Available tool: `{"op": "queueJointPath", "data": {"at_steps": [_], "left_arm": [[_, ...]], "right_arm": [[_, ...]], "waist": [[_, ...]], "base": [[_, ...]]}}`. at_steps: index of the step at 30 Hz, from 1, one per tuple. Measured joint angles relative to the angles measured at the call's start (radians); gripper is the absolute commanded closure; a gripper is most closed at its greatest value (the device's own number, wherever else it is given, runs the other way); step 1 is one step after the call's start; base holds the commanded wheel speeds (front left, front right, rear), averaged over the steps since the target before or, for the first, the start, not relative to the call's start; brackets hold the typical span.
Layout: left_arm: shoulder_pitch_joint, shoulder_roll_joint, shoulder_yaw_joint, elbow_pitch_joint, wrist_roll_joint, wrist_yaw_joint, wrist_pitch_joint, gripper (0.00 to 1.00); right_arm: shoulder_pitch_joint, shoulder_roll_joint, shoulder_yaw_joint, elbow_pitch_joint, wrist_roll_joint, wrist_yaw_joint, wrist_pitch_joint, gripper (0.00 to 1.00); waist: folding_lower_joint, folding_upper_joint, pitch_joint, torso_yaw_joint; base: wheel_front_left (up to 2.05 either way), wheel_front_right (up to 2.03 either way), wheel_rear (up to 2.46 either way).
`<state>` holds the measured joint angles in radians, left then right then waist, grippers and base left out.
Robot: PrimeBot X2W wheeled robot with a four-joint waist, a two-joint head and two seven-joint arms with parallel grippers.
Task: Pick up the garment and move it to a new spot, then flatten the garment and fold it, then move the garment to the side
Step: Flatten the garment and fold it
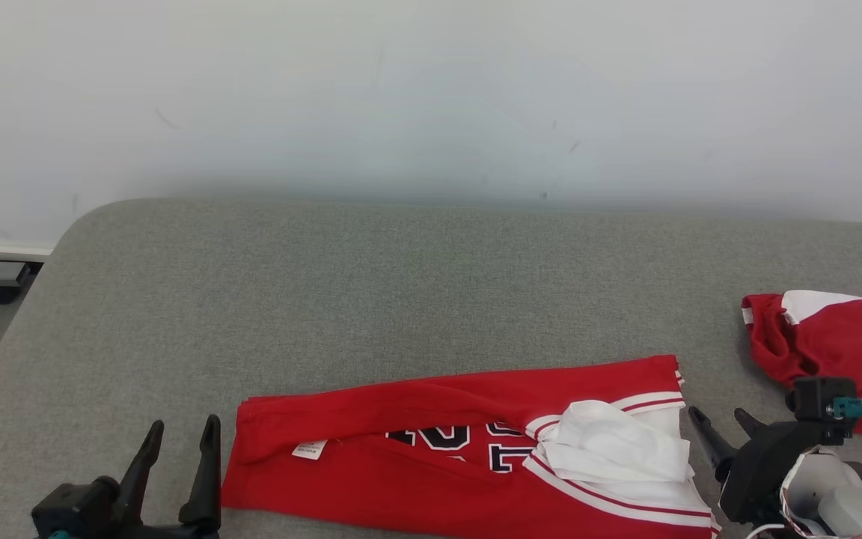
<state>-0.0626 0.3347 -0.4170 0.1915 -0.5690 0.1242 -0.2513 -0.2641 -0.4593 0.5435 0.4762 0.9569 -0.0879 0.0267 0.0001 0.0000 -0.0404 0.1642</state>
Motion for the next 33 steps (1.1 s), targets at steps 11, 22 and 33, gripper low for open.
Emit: {"op": "queueJointPath", "data": {"at_steps": [11,22,33], "left_arm": [[0.001,-0.033,0.022,-0.046,0.056,0.000,0.000,0.00],[0.000,-0.047,0.034,-0.055,0.069,0.000,0.000,0.00],[0.010,-0.054,0.066,-0.045,0.076,0.000,0.000,0.00]], "right_arm": [[-0.087,0.037,0.037,0.138,0.017,-0.010,0.186,0.00],[-0.147,0.056,0.097,0.225,0.006,-0.019,0.332,0.00],[-0.201,0.071,0.108,0.259,0.000,-0.009,0.371,1.00]], "waist": [[0.0000,0.0000,0.023,0.036],[-0.0001,0.0000,0.050,0.071],[0.0000,0.0000,0.058,0.073]], "base": [[0.00,0.00,0.00],[0.00,0.00,0.00],[0.00,0.00,0.00]]}}
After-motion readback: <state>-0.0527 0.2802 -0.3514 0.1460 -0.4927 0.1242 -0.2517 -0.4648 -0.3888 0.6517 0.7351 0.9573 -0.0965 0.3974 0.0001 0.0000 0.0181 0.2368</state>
